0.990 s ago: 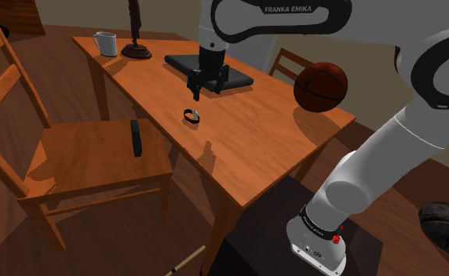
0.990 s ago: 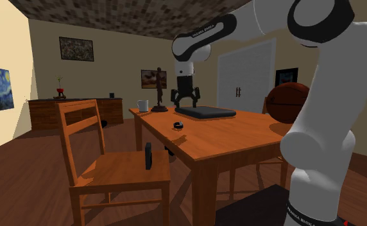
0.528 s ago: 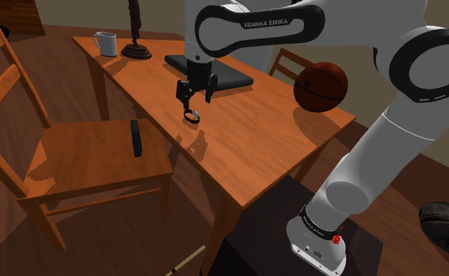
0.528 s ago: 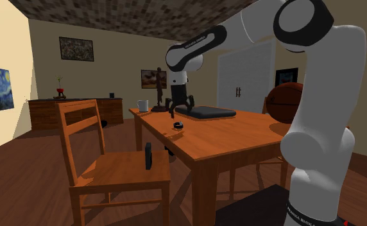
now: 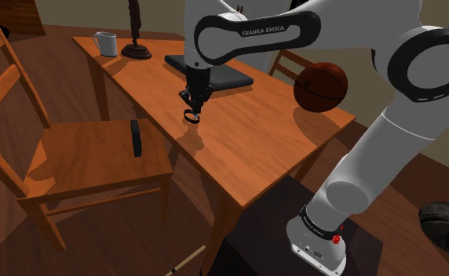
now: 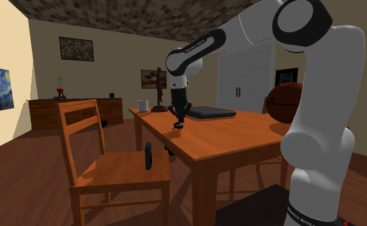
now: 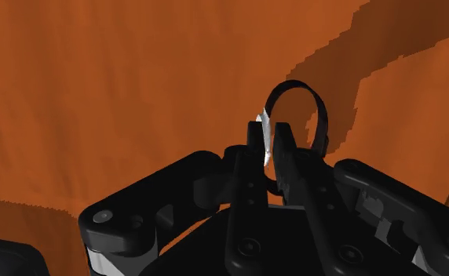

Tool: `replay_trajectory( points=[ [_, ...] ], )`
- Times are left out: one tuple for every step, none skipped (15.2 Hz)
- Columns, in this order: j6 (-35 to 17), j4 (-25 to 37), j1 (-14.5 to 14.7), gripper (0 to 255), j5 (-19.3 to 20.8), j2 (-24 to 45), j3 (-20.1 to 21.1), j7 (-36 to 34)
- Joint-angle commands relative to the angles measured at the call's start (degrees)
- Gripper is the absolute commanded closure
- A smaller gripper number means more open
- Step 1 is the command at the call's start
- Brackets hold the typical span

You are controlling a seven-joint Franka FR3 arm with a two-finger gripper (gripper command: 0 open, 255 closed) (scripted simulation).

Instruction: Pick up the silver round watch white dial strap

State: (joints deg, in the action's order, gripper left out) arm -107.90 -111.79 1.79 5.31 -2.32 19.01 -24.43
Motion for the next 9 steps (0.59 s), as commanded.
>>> replay_trajectory(
  points=[
    [-0.02, -0.02, 0.0, 255, 0.0, 0.0, 0.0, 0.0],
    [-0.02, -0.02, 0.0, 255, 0.0, -0.01, 0.0, 0.0],
    [-0.02, -0.02, 0.0, 255, 0.0, 0.0, 0.0, 0.0],
    [-0.02, -0.01, 0.0, 255, 0.0, 0.0, 0.0, 0.0],
    [-0.02, -0.01, 0.0, 255, 0.0, 0.0, 0.0, 0.0],
    [-0.16, -0.2, 0.0, 255, -0.01, -0.04, 0.0, -0.01],
    [0.59, 0.43, 0.0, 255, -0.07, -0.17, -0.01, 0.09],
    [1.33, 1.07, -0.01, 255, -0.13, -0.29, -0.02, 0.19],
    [2.09, 1.75, -0.01, 255, -0.18, -0.38, -0.02, 0.28]
  ],
)
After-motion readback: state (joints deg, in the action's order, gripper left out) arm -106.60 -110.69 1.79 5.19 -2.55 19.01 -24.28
